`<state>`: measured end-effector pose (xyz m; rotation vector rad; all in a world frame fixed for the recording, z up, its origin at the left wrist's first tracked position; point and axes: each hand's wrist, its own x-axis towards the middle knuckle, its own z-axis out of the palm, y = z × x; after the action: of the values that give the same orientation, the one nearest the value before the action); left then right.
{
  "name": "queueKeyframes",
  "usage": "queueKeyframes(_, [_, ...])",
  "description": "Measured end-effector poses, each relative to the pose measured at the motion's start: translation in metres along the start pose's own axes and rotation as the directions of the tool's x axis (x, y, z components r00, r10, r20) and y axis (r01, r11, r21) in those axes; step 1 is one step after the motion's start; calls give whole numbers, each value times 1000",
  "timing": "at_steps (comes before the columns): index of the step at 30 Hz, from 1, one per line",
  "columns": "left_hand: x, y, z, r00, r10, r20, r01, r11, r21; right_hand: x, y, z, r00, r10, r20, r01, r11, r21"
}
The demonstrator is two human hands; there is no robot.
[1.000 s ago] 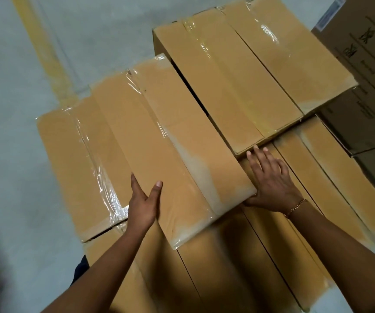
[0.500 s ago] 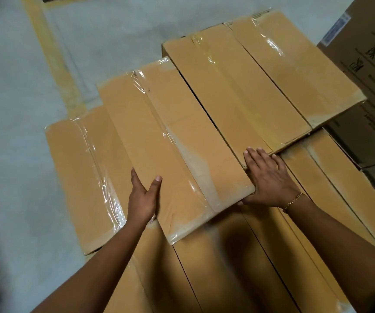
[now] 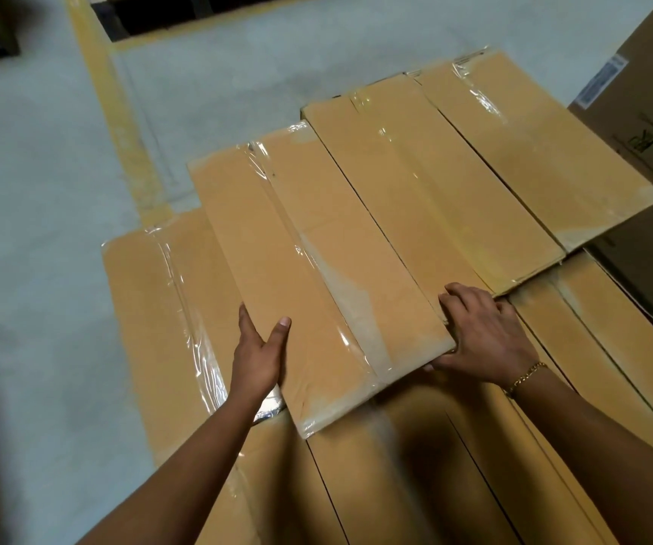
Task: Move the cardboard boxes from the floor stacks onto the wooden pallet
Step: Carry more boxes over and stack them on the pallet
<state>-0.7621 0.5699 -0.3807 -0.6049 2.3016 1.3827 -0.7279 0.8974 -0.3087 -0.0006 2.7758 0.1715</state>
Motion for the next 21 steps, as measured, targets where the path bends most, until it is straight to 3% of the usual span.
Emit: queueKeyframes(21, [16,12,-9,1000,26,-5,-26,1000,4,13,-10,-8,996,45,-75,-53,992,-113])
